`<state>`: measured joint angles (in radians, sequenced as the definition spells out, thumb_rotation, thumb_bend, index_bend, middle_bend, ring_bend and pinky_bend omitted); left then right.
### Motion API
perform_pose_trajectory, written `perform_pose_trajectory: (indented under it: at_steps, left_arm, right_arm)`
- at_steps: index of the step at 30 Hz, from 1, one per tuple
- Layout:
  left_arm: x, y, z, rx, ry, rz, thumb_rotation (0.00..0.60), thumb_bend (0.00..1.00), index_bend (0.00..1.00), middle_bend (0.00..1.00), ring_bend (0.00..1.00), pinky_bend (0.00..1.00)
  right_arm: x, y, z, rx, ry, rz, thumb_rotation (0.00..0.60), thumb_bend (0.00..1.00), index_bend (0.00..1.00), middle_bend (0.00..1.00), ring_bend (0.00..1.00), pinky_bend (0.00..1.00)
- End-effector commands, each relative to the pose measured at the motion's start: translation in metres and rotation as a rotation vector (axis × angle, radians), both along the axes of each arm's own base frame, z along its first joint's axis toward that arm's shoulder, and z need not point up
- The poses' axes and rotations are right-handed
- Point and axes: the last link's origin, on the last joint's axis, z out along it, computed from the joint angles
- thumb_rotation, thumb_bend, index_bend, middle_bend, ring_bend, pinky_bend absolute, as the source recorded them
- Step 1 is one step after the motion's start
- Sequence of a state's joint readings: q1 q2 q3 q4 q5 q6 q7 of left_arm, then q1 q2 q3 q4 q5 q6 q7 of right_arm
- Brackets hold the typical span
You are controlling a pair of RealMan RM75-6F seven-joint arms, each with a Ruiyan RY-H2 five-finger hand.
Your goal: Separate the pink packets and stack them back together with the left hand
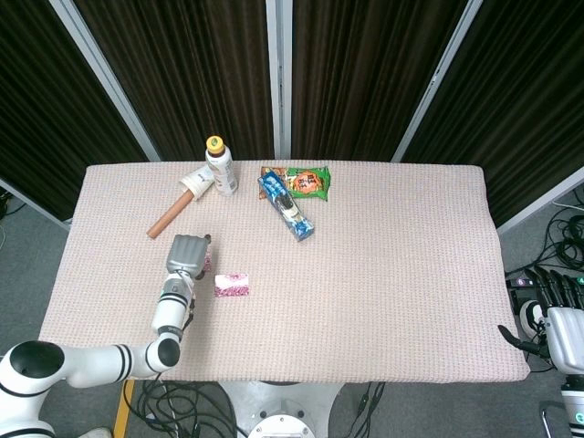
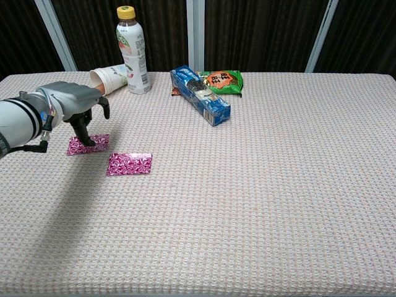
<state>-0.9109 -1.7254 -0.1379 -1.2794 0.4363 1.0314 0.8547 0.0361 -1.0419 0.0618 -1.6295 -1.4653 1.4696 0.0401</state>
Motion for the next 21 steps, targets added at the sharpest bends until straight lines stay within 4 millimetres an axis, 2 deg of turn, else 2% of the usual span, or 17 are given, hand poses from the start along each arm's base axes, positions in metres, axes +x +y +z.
perform_pose_trajectory:
  at_steps: [1, 11, 21]
  left_arm:
    - [-0.013, 0.002, 0.001, -0.002, 0.009, 0.040, 0.600, 0.26, 0.34, 0.90, 0.87, 0.91]
    - [-0.025, 0.004, -0.006, -0.006, 0.017, 0.079, 0.600, 0.26, 0.35, 0.90, 0.87, 0.91]
    - [-0.024, 0.001, -0.012, -0.021, 0.014, 0.078, 0.600, 0.26, 0.36, 0.90, 0.87, 0.91]
  right_arm:
    - [0.001, -0.001, 0.000, 0.000, 0.001, 0.002, 0.440, 0.09, 0.09, 0.06, 0.00, 0.00]
    - [0.003, -0.001, 0.000, 0.000, 0.006, 0.001, 0.443, 0.09, 0.09, 0.06, 0.00, 0.00]
    - [0.003, 0.000, -0.001, 0.001, 0.009, -0.004, 0.440, 0.09, 0.09, 0.06, 0.00, 0.00]
